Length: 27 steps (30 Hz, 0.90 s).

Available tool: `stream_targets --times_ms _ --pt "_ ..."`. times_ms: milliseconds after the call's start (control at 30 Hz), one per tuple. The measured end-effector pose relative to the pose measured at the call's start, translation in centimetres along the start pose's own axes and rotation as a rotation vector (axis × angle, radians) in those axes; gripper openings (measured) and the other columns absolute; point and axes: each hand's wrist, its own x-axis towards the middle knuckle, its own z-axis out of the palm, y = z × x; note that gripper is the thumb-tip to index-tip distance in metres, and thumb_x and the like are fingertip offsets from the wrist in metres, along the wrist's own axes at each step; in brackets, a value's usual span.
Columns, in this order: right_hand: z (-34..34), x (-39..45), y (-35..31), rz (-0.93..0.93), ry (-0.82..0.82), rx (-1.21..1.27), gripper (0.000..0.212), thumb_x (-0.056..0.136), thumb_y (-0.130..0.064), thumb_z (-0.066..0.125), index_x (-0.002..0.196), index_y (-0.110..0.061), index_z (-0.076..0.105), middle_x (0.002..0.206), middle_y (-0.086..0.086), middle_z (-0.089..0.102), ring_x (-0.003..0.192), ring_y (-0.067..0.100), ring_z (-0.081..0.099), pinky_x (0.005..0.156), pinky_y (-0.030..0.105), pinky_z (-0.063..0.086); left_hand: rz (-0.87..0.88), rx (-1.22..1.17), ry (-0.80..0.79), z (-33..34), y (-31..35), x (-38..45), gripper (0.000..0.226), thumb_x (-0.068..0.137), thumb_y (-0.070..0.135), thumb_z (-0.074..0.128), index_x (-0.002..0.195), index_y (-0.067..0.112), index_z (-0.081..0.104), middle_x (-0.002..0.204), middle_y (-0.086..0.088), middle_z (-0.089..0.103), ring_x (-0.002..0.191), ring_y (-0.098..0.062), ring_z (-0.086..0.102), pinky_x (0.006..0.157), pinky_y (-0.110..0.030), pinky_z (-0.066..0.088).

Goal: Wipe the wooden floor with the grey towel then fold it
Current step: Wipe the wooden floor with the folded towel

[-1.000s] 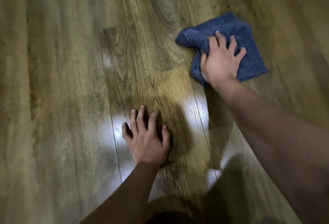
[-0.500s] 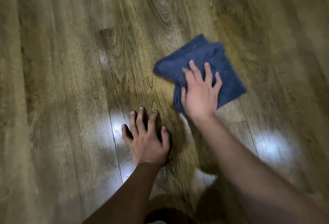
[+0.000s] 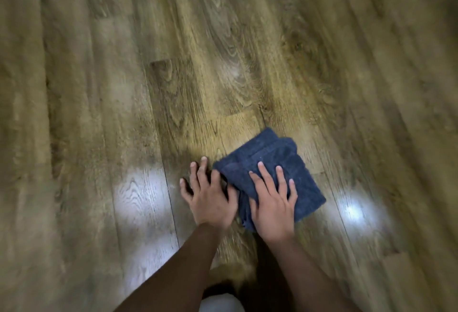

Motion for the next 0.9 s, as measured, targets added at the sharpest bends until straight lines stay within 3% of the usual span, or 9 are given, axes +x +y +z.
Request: stream_targets --times_ms 100,167,300,433,500,667,833,900 --pt "-0.9 0.2 -0.5 0.040 -0.070 -0.036 0.059 0.089 -0.033 0.065 0.145 -0.032 0.047 0.162 -0.011 0.030 0.153 0.027 0.020 0.120 0.056 0.018 0.060 0.004 -0.070 -2.7 -1.2 2.1 0.034 0.081 0.044 0.047 0.105 0.024 0.060 0.134 -0.003 0.051 0.122 -0.031 0.044 0.101 -0.056 0.033" --pt "-1.5 0.4 -0.8 0.056 -0.117 -0.041 0.056 0.093 -0.034 0.062 0.147 -0.031 0.047 0.163 -0.010 0.028 0.153 0.027 0.018 0.121 0.056 0.017 0.069 -0.038 -0.063 -4.8 -2.6 5.1 0.032 0.085 0.041 0.042 0.109 0.027 0.059 0.124 0.002 0.052 0.114 -0.025 0.046 0.098 -0.054 0.032" --pt "-1.5 0.9 -1.0 0.047 -0.168 -0.073 0.057 0.095 -0.037 0.058 0.150 -0.032 0.043 0.166 -0.010 0.022 0.154 0.028 0.012 0.121 0.058 0.013 0.076 0.008 0.060 -7.6 -5.8 13.1 0.029 0.089 0.034 0.052 0.115 0.024 0.056 0.128 -0.002 0.052 0.120 -0.025 0.045 0.104 -0.057 0.028" --pt "-0.2 1.4 -1.0 0.022 -0.069 -0.109 0.060 0.083 -0.033 0.075 0.140 -0.026 0.056 0.159 0.000 0.039 0.147 0.037 0.031 0.111 0.065 0.026 -0.013 0.071 0.131 -7.8 -8.4 21.3 0.037 0.092 0.035 0.047 0.123 0.015 0.053 0.130 -0.012 0.052 0.121 -0.030 0.044 0.103 -0.056 0.027" --pt "0.6 2.0 -1.0 -0.007 -0.001 -0.105 0.058 0.082 -0.033 0.074 0.137 -0.026 0.055 0.157 0.001 0.041 0.145 0.039 0.033 0.107 0.066 0.026 -0.081 0.043 0.170 -7.4 -8.9 24.3 0.039 0.094 0.037 0.045 0.125 0.014 0.052 0.130 -0.012 0.052 0.122 -0.031 0.044 0.103 -0.056 0.026" --pt "0.8 6.2 -2.3 -0.043 0.078 -0.084 0.053 0.086 -0.042 0.045 0.136 -0.026 0.049 0.156 0.001 0.040 0.142 0.042 0.032 0.103 0.067 0.024 -0.132 0.073 0.263 -5.7 -8.8 26.1 0.037 0.092 0.040 0.041 0.122 0.020 0.049 0.134 -0.006 0.050 0.125 -0.029 0.041 0.102 -0.058 0.026" --pt "-1.0 16.1 -5.5 -0.049 0.068 -0.079 0.056 0.083 -0.037 0.066 0.136 -0.024 0.053 0.156 0.003 0.041 0.142 0.043 0.032 0.105 0.065 0.022 -0.123 0.060 0.267 -5.5 -9.1 26.3 0.037 0.090 0.039 0.042 0.124 0.025 0.049 0.143 0.000 0.046 0.131 -0.027 0.040 0.100 -0.059 0.027" --pt "-1.7 21.2 -7.0 -0.063 0.088 -0.096 0.055 0.083 -0.037 0.065 0.135 -0.023 0.054 0.156 0.003 0.042 0.142 0.043 0.034 0.105 0.065 0.023 -0.125 0.064 0.262 -5.5 -9.0 26.2 0.038 0.090 0.039 0.044 0.126 0.027 0.050 0.145 0.001 0.045 0.134 -0.027 0.039 0.100 -0.060 0.028"
